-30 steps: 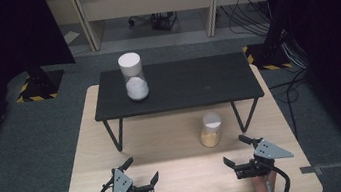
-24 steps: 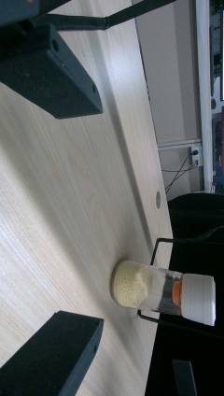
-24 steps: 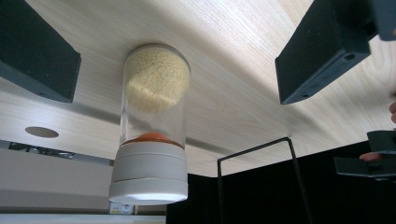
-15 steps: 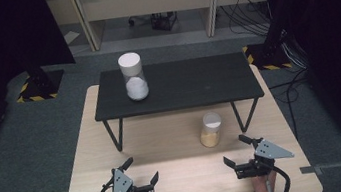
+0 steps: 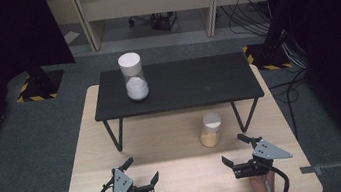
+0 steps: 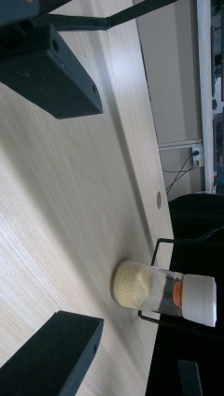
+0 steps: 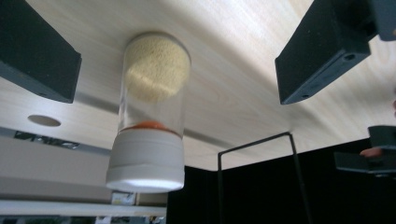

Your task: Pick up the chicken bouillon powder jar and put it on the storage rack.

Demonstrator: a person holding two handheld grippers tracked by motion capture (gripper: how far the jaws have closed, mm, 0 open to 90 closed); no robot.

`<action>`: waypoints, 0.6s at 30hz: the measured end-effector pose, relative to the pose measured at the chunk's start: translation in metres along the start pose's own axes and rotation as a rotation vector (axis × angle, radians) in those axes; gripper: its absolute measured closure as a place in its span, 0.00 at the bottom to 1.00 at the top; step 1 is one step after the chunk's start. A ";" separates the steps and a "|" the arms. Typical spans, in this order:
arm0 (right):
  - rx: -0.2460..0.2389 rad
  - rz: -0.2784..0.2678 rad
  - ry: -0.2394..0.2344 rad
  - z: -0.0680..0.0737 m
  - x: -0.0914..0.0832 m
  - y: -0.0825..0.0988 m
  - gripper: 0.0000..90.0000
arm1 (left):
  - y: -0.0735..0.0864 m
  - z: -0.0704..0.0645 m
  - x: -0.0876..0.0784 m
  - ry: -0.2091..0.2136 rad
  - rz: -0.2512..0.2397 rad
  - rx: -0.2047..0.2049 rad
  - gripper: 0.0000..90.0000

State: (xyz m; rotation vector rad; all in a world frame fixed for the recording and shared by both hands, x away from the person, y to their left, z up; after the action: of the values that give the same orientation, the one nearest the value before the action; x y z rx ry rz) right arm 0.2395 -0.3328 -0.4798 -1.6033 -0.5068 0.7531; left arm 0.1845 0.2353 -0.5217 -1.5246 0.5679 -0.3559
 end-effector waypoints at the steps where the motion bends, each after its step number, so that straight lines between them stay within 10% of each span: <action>1: 0.000 -0.011 0.008 0.002 0.001 0.001 0.00 | 0.000 0.000 0.000 0.000 0.000 0.001 0.00; 18: 0.067 -0.083 0.047 0.014 0.015 0.006 0.00 | 0.000 -0.001 0.000 -0.009 0.004 -0.003 0.00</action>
State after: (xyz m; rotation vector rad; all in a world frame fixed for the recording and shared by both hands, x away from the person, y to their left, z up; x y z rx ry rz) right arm 0.2398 -0.3136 -0.4896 -1.5251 -0.5063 0.6618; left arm 0.1840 0.2345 -0.5213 -1.5268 0.5646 -0.3447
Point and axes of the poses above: each handheld gripper's, and its own axes: x roughly forward along the jaws, y roughly out of its underside, z roughly to its left, the point moved 2 cm from there along x, roughly forward along the jaws, and after that the axes turned 2 degrees about -x, right-handed, at the moved point
